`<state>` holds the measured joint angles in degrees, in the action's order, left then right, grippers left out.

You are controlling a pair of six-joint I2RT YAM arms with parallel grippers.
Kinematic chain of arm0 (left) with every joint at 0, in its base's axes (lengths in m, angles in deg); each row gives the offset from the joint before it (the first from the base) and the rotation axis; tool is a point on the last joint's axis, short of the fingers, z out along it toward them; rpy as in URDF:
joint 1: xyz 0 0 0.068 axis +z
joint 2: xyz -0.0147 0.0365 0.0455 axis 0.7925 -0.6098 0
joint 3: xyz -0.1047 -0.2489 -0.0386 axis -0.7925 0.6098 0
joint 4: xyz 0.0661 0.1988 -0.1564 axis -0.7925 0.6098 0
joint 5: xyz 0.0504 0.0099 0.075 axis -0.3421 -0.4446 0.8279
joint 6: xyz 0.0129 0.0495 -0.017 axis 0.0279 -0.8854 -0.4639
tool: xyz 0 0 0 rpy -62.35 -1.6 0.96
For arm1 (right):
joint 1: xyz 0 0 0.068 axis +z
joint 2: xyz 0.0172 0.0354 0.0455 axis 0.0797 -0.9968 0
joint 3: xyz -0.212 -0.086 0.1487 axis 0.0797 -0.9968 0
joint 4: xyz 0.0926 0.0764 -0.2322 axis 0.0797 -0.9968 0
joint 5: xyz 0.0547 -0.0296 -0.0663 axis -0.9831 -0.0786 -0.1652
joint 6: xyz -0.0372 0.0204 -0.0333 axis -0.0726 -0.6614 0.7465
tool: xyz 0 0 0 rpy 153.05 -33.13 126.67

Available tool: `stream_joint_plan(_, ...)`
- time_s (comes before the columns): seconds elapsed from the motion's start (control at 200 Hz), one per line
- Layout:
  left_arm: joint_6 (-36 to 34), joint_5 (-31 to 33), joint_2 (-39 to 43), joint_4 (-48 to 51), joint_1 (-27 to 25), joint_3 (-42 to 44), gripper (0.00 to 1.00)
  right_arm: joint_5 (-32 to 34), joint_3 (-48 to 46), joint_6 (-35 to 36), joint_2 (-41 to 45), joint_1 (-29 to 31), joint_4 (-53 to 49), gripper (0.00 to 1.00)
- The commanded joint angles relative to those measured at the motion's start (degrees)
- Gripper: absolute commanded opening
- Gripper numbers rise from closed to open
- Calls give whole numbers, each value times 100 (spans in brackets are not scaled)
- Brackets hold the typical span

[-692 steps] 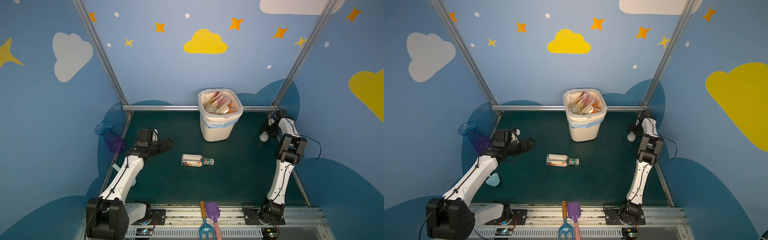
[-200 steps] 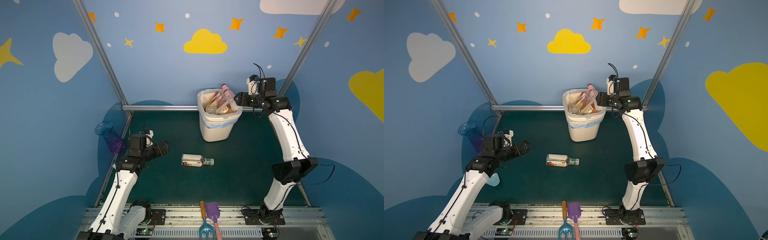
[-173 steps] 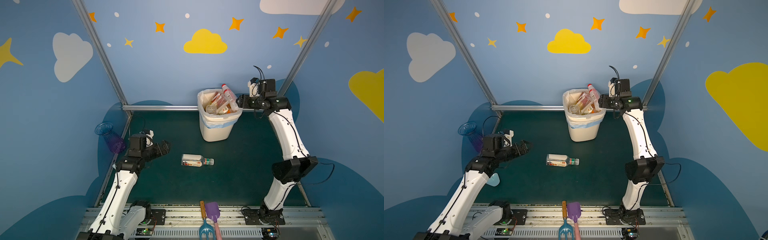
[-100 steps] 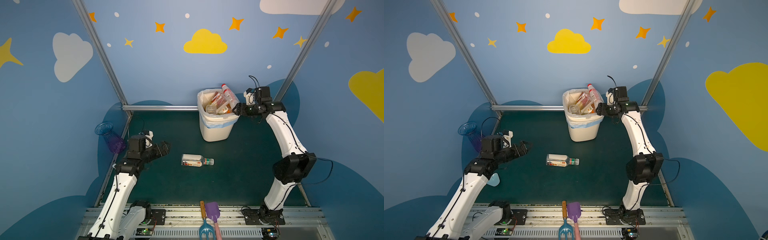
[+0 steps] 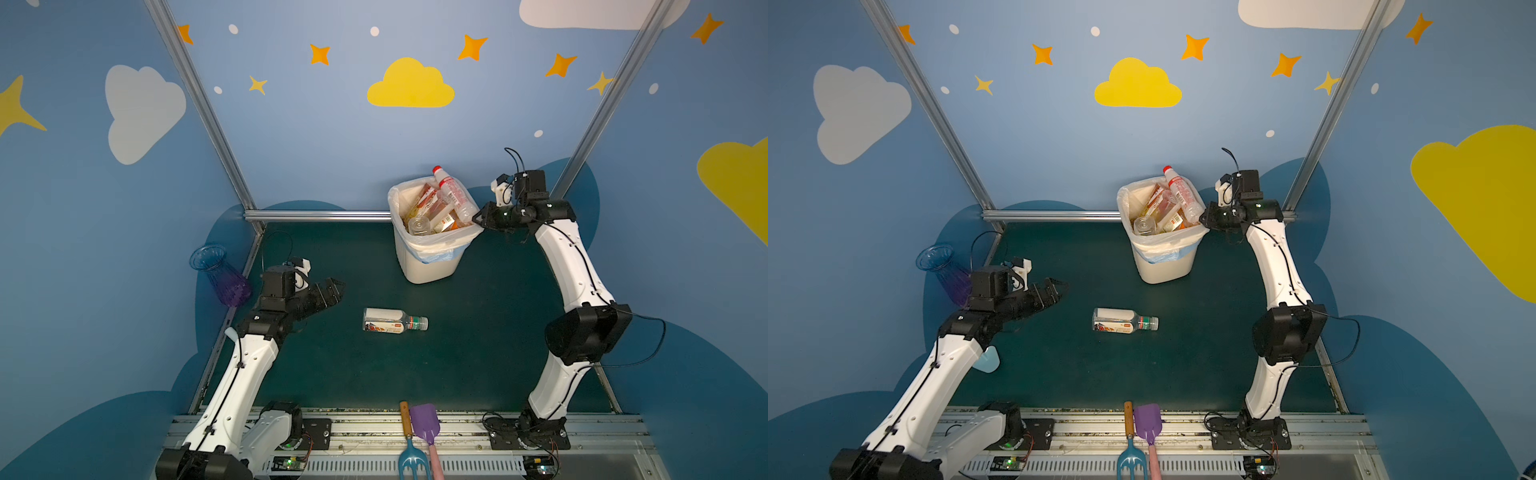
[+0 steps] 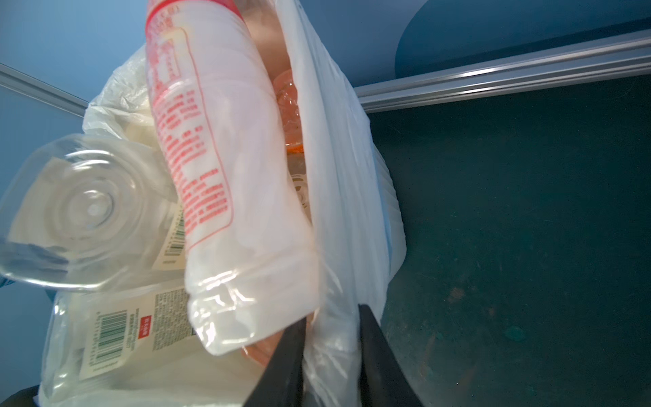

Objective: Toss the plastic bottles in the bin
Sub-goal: 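Press the white red-cap bottle down into the bin with the right gripper, then withdraw the right arm while the left gripper reaches toward the green-cap bottle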

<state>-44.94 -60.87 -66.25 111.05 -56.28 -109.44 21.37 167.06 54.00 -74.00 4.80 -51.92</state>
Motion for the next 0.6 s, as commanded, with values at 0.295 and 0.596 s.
stream_joint_plan(0.295,57,-383,-769,-495,-58,-619,99,-1865,3528,215,-2061,-349,-1751,25)
stream_joint_plan(0.596,-285,-197,-930,-118,-416,-606,100,-1664,1601,394,-1308,-584,-976,53)
